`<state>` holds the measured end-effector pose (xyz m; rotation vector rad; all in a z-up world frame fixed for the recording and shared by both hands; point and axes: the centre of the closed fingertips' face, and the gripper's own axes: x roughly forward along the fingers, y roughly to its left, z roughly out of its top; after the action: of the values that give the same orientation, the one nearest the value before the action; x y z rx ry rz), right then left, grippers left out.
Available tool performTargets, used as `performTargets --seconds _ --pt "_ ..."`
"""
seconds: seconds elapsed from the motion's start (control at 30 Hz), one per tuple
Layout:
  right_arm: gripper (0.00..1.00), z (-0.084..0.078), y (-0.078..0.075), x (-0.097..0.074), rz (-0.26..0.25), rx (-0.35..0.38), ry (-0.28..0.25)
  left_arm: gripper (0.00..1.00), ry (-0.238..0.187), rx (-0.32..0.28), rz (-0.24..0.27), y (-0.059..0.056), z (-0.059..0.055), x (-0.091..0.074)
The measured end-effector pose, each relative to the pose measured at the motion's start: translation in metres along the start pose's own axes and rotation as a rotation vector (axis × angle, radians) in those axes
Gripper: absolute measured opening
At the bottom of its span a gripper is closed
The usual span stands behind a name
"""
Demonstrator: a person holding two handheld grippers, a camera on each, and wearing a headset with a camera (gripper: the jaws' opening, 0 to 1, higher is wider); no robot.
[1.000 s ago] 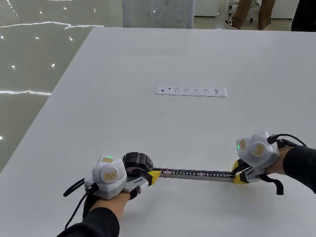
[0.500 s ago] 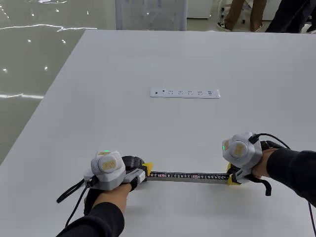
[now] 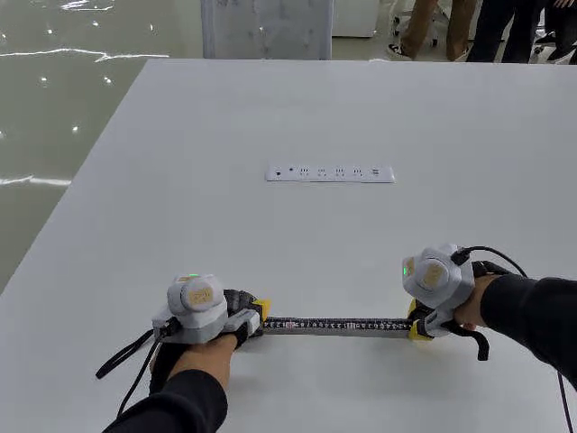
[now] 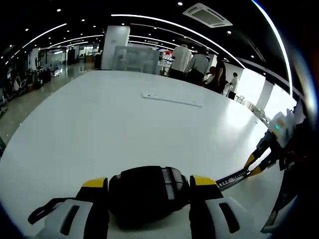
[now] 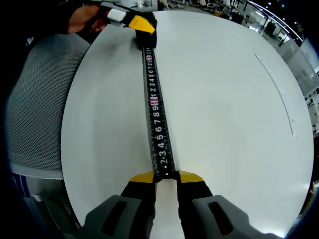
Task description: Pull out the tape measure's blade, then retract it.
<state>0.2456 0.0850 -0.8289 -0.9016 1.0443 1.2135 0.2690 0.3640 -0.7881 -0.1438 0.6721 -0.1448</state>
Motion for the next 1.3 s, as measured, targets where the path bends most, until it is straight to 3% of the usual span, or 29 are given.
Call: performTargets --seconds 0.27,0.7,1.3 --pt "0.12 -0.0004 -0.0001 -0.0002 0.001 0.000 -0.013 0.60 0.014 0.058 0.022 0.0002 -0.0008 0.0011" --pt "0.12 0.0004 -0.0002 0.0000 -0.010 0.026 -0.044 0.60 0.019 0.034 -0.001 0.0020 -0.0009 0.0012" --pt "0.12 0.0082 0.0015 0.0017 0.002 -0.004 -0.063 0.59 0.029 0.007 -0.041 0.0017 -0.0008 0.0002"
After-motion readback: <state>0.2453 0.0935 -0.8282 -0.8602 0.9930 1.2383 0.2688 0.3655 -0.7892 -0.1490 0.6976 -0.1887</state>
